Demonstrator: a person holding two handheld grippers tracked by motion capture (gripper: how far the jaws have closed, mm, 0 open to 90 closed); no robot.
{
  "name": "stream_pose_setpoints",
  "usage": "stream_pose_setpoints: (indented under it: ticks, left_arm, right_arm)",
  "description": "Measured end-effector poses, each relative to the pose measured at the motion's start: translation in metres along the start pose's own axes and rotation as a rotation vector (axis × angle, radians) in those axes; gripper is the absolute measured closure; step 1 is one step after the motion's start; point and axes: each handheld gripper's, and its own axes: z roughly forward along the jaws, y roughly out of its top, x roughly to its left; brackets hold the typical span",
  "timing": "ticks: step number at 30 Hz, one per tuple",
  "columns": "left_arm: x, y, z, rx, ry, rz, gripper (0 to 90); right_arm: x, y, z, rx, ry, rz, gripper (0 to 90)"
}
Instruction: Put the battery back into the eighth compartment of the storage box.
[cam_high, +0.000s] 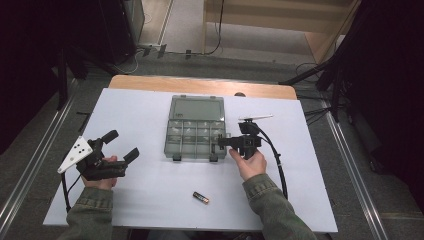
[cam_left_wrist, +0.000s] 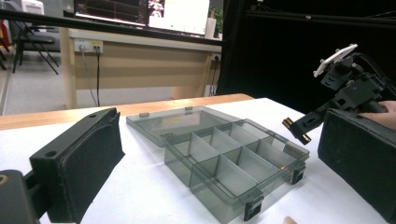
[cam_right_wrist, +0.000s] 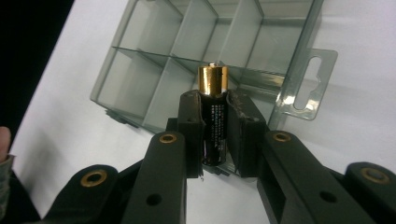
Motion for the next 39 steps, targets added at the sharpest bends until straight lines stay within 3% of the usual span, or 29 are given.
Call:
stream_pose_setpoints:
  ticks: [1,7,9,10,12,18,20,22,27,35,39]
  left_arm:
    - [0.0,0.0,0.0,-0.001,0.001,-0.002,0.0]
    - [0.0,0.0,-0.001,-0.004,0.003,-0.001,0.0]
    - [0.0,0.0,-0.001,-0.005,0.003,-0.001,0.0]
    - [0.0,0.0,0.0,-0.006,0.002,-0.002,0.0]
    - [0.0,0.0,0.0,-0.007,0.003,-0.003,0.0]
    - [0.0,0.001,0.0,-0.011,0.002,-0.004,0.0]
    - [0.0,0.001,0.0,-0.012,0.002,-0.004,0.0]
    - [0.0,0.001,0.0,-0.012,0.003,-0.005,0.0]
    - [0.001,0.001,-0.001,-0.012,0.003,-0.006,0.0]
    - [0.001,0.001,0.0,-0.014,0.001,-0.006,0.0]
    - [0.001,0.001,0.0,-0.013,0.0,-0.006,0.0]
  right_arm:
    - [0.0,0.0,0.001,0.001,-0.007,0.003,76.8]
    - [0.001,0.0,-0.006,-0.039,0.027,-0.003,37.9]
    - [0.004,0.0,-0.009,-0.05,0.043,-0.02,27.0]
    - [0.005,0.0,-0.011,-0.051,0.043,-0.038,14.5]
    - [0.01,0.0,-0.012,-0.028,0.025,-0.092,1.4]
    - [0.027,-0.004,-0.011,0.017,-0.055,-0.189,0.0]
    - [0.035,-0.005,-0.009,0.055,-0.039,-0.239,0.0]
    - [0.042,-0.007,-0.008,0.064,-0.065,-0.274,0.0]
    - [0.059,-0.015,-0.004,0.097,-0.076,-0.37,0.0]
    - [0.081,-0.026,-0.003,0.141,-0.047,-0.458,0.0]
    - [0.092,-0.031,-0.001,0.169,-0.055,-0.502,0.0]
